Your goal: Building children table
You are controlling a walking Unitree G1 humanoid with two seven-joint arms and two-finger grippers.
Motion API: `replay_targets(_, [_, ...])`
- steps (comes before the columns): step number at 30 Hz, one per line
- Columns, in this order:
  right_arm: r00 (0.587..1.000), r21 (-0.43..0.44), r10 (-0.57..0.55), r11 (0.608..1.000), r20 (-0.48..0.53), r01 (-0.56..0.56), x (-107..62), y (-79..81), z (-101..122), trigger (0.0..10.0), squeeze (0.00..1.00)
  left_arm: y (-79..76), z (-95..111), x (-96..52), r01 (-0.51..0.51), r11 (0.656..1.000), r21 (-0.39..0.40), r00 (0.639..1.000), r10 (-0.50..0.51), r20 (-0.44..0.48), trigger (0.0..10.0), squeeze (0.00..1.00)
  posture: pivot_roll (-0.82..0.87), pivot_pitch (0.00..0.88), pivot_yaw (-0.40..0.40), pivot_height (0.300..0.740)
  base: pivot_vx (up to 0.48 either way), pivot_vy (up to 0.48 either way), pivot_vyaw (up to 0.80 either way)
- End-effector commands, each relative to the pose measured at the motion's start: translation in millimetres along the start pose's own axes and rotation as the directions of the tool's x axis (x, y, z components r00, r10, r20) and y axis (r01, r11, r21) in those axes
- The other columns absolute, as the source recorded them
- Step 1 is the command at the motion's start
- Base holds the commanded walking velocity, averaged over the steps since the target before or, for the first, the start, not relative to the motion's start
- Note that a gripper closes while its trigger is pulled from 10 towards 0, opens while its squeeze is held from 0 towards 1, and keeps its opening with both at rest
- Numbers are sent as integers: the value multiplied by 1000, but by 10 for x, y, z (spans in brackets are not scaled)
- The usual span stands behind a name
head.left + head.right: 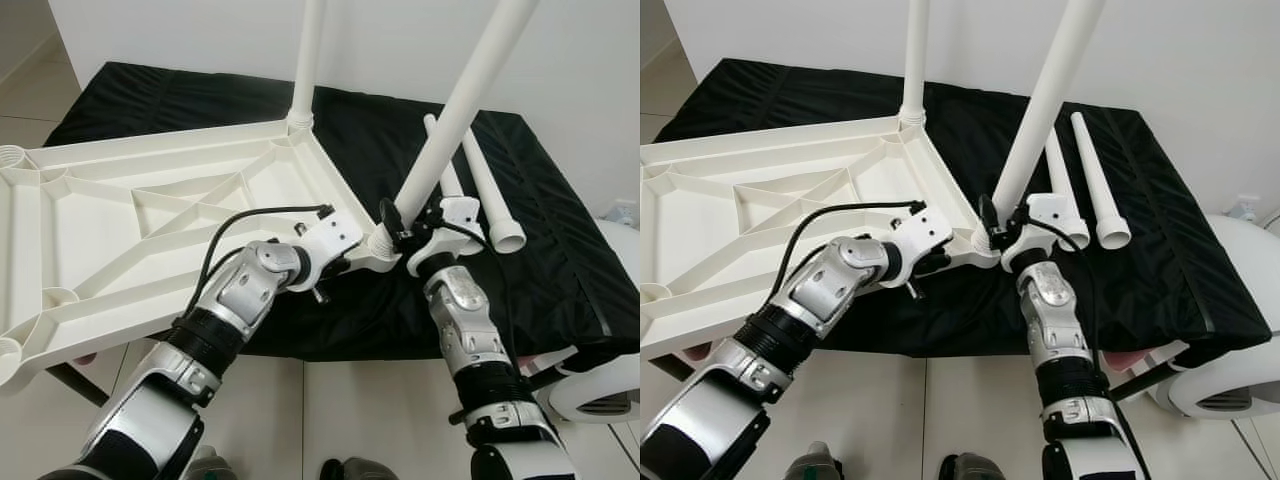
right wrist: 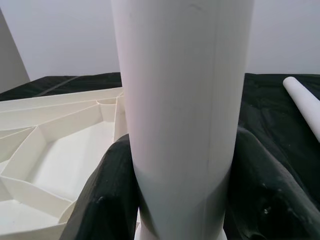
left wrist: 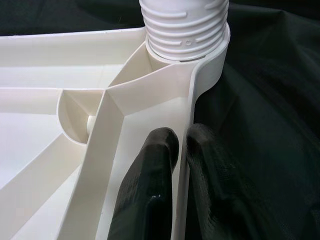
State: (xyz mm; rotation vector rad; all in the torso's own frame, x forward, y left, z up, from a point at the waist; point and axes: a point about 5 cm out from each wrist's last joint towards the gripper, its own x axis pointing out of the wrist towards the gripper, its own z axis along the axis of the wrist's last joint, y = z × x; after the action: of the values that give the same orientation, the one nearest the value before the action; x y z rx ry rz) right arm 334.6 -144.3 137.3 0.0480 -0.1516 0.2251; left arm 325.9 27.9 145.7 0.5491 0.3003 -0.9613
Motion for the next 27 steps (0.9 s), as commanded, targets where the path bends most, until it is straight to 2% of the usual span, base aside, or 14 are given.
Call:
replay_targets(1, [971,6,-60,998,-234,63,-177,-48,-450,10000,0,-5,-5,-11,-12,1000,7,1000,12,-7,10000,0,45,47,-79,740,0,0,0])
replay_targets(12, [964,10,-143,989,-223,149,-141,75,-456,10000,0,-24,1,-28,-11,1000,3,1000,11,-4,10000,0,48,55,-80,740,0,0,0])
replay_targets(16, [950,13,-218,974,-225,227,-98,107,-442,10000,0,-26,1,-38,-9,1000,2,1000,9,-5,10000,0,49,62,-77,740,0,0,0])
replay_targets(23, [941,-1,-258,965,-218,264,-60,128,-414,10000,0,-21,2,-51,-11,1000,2,1000,11,-7,10000,0,51,66,-76,740,0,0,0])
replay_targets(27, [933,-20,-282,958,-222,285,-8,204,-398,10000,0,-19,3,-62,-12,1000,1,1000,12,-6,10000,0,54,69,-80,740,0,0,0])
